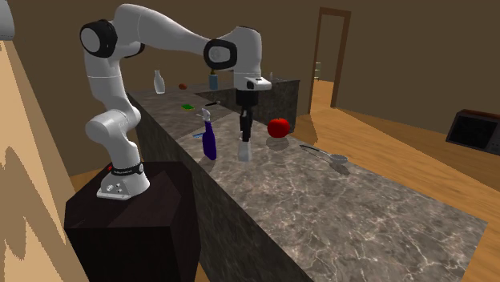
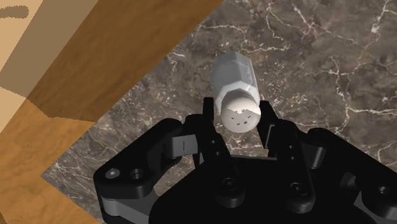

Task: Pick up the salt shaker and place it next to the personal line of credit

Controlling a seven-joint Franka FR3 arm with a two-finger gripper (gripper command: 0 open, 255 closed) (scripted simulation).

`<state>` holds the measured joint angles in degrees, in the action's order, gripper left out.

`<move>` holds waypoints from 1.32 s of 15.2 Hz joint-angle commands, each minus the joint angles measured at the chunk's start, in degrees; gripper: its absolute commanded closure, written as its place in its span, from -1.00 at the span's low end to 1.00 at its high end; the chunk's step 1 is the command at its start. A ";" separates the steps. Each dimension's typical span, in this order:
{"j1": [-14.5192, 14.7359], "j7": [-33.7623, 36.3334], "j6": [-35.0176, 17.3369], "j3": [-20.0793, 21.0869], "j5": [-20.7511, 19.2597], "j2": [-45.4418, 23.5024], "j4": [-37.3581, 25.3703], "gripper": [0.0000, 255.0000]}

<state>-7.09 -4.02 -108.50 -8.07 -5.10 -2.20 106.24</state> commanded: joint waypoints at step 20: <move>5.61 12.19 6.45 6.98 -0.35 16.82 11.47 1.00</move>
<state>-2.01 6.83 -101.92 -1.86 -5.60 13.27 116.09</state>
